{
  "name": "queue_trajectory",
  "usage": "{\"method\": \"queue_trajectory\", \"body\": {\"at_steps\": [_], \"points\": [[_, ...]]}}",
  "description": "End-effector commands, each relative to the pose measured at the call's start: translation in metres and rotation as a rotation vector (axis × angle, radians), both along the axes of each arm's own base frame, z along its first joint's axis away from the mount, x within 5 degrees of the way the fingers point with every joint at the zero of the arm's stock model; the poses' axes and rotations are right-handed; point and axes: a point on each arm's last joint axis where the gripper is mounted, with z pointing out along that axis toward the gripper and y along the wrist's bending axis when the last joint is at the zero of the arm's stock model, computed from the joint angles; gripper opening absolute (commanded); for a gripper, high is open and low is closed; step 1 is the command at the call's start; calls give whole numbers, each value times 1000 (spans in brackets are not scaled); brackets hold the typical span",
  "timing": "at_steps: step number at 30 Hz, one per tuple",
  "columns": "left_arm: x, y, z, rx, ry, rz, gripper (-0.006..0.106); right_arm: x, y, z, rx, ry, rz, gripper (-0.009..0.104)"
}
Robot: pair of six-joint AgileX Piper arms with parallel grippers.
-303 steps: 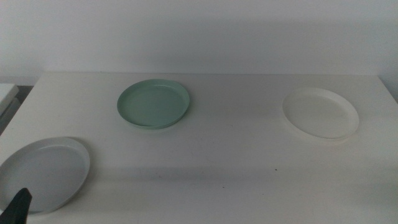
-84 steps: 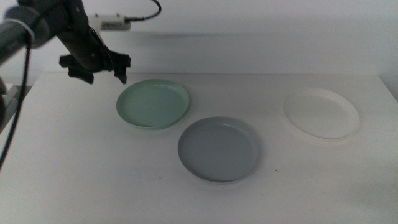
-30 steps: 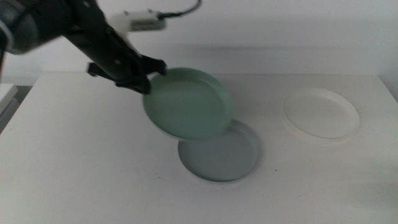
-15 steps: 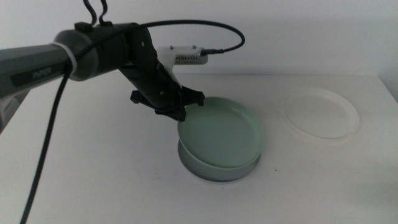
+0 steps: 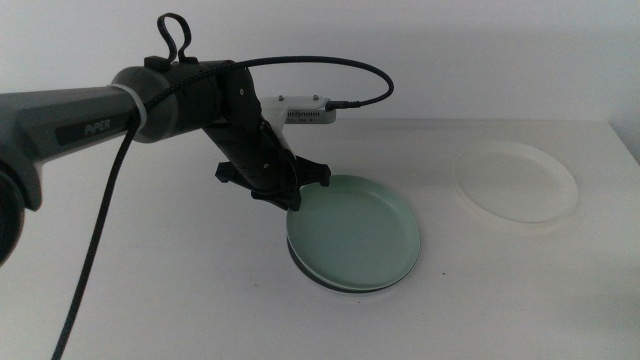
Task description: Stack the three bowls on top of each other.
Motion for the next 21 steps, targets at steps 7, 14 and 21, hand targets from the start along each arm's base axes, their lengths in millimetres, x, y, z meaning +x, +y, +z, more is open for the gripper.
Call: {"method": "queue_trajectory", "body": {"at_steps": [7, 14, 21], "points": [[-2, 1, 6, 25, -31, -79, 55, 0, 0, 0, -5, -10, -5, 78], [-27, 24, 80, -16, -116, -145, 94, 0, 0, 0, -5, -10, -5, 78], [-106, 53, 176, -111, -424, -250, 94, 0, 0, 0, -5, -10, -5, 78]]}}
